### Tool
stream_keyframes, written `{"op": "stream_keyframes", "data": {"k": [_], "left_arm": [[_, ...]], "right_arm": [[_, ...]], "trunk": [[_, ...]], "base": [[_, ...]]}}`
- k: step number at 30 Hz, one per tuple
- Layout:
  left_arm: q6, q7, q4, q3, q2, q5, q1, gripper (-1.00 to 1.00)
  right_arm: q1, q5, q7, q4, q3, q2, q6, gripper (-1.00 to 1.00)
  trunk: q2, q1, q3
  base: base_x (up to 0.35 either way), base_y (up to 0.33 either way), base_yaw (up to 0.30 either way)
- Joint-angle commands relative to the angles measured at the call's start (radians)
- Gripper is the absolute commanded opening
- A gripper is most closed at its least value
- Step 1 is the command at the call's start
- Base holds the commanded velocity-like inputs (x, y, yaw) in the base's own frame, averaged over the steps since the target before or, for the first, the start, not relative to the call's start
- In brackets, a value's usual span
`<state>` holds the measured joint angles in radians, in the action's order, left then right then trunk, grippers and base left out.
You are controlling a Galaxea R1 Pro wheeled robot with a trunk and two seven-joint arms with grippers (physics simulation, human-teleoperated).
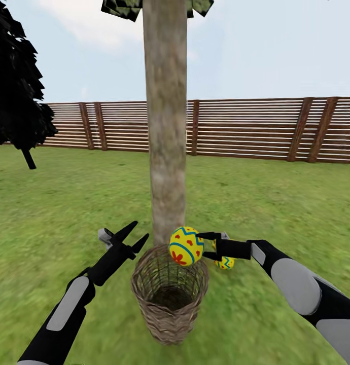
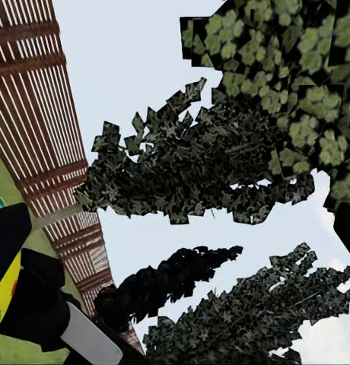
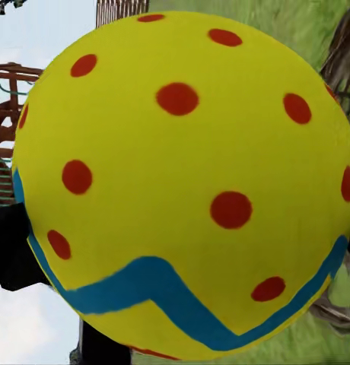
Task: Take the three Easter eggs out of the wicker basket on the lawn in the garden, then place them on the lawn next to a single tree (choose any tree) so that all three eggs are next to the same tree and none are left in the basket.
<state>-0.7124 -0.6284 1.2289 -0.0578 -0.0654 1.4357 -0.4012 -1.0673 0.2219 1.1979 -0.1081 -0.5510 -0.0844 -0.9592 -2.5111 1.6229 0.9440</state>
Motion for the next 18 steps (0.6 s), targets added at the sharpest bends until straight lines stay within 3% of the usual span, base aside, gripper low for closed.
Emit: {"op": "stream_keyframes", "data": {"k": [1, 6, 10, 14, 18], "left_arm": [[-0.005, 0.001, 0.0, -0.002, -0.001, 0.008, -0.001, 1.0], [-0.003, 0.002, 0.0, -0.002, -0.001, 0.006, -0.001, 1.0], [-0.001, 0.002, -0.001, -0.002, 0.0, 0.004, -0.001, 1.0], [-0.001, 0.008, -0.002, -0.002, 0.007, 0.003, -0.001, 1.0], [-0.001, 0.012, -0.002, -0.002, 0.016, 0.002, -0.001, 1.0]], "right_arm": [[0.0, 0.008, 0.005, -0.001, -0.007, 0.0, -0.009, -1.0], [0.0, 0.009, 0.004, -0.002, -0.007, -0.002, -0.009, -1.0], [0.0, 0.011, -0.003, -0.005, -0.007, -0.015, 0.0, -1.0], [0.001, 0.011, -0.017, -0.005, -0.006, -0.018, 0.068, -1.0], [0.001, 0.004, -0.06, -0.005, -0.01, -0.019, 0.139, -1.0]], "trunk": [[0.0, -0.001, 0.0], [0.0, -0.001, -0.006], [0.0, -0.001, -0.01], [0.0, -0.001, -0.013], [0.0, -0.001, -0.014]], "base": [[-0.257, -0.207, -0.23], [-0.223, -0.247, -0.23], [-0.042, -0.32, -0.23], [-0.002, -0.334, -0.16], [0.0, -0.337, 0.013]]}}
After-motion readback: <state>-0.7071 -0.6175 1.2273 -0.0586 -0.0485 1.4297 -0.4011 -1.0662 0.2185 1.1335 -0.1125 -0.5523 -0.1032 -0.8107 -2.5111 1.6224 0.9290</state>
